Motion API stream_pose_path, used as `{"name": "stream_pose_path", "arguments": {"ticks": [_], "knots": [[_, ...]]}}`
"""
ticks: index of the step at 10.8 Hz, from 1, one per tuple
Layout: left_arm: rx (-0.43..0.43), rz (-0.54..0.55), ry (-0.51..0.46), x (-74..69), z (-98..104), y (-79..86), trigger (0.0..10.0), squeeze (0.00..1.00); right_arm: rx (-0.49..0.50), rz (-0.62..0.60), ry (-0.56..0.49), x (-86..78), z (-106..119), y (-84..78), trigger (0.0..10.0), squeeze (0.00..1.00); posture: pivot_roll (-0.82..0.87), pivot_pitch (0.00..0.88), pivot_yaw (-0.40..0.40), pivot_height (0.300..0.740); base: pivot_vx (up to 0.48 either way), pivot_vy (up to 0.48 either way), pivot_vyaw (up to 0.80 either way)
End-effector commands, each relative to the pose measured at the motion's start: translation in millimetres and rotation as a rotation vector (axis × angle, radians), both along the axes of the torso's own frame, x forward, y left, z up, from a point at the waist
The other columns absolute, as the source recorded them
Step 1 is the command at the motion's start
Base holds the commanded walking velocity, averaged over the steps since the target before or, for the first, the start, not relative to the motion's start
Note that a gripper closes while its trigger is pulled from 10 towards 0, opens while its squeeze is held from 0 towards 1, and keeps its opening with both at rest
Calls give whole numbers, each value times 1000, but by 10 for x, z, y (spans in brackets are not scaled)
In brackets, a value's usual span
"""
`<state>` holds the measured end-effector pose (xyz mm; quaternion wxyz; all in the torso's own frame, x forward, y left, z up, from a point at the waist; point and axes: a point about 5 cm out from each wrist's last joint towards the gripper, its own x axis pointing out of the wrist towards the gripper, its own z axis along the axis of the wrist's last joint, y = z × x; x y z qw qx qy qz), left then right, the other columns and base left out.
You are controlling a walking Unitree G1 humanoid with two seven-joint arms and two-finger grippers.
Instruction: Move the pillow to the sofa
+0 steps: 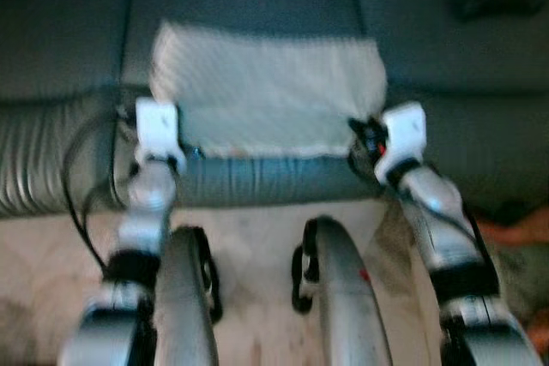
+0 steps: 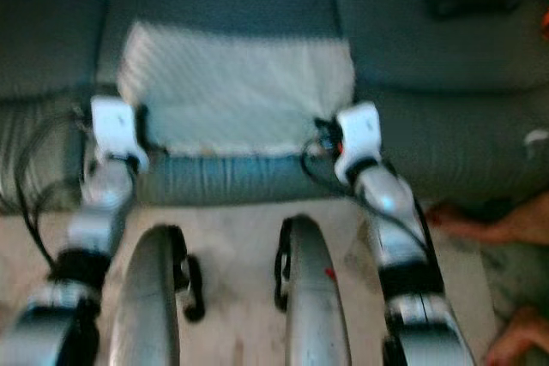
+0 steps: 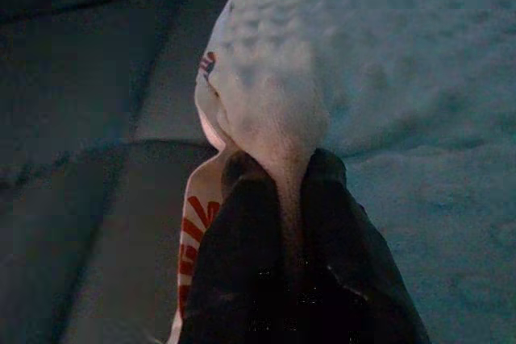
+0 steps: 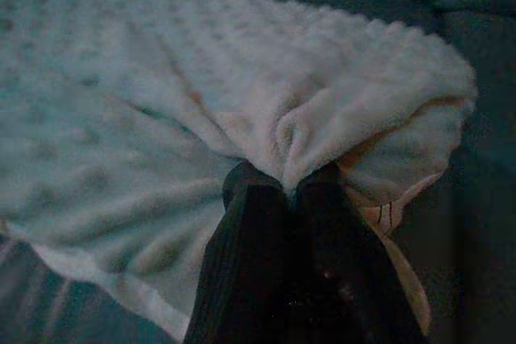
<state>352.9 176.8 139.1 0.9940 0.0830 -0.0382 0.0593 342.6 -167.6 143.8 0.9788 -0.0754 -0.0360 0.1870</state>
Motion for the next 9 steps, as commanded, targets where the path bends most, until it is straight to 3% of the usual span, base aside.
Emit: {"name": "stream_pose_path", "arguments": {"ticks": [1, 4, 5, 6, 7, 8, 9], "knots": [[17, 133, 26, -25, -73, 299, 10000, 0, 9, -40, 28, 28, -78, -108, 10000, 0, -77, 544, -41, 617, 0, 0, 0], [62, 221, 18, 4, -16, 632, 10000, 0, 24, 18, 47, 126, -113, 102, 10000, 0, -96, 556, -62, 617, 0, 0, 0], [70, 239, 29, 3, -32, 702, 10000, 0, 36, 5, 50, 150, -145, 135, 10000, 0, -99, 558, -66, 617, 0, 0, 0], [61, 230, 23, 20, -37, 671, 10000, 0, 38, 18, 46, 149, -159, 177, 10000, 0, -101, 556, -69, 617, 0, 0, 0], [45, 210, 23, 33, -51, 619, 10000, 0, 41, 21, 48, 145, -178, 189, 10000, 224, -101, 552, -71, 617, 0, 0, 0], [44, 185, 8, 39, -53, 554, 10000, 1000, 43, 3, 39, 151, -176, 167, 10000, 1000, -103, 550, -73, 617, 0, 0, 0], [29, 175, 7, 43, -63, 532, 10000, 1000, 42, -17, 29, 164, -163, 138, 10000, 1000, -106, 547, -75, 617, 0, 0, 0]]}}
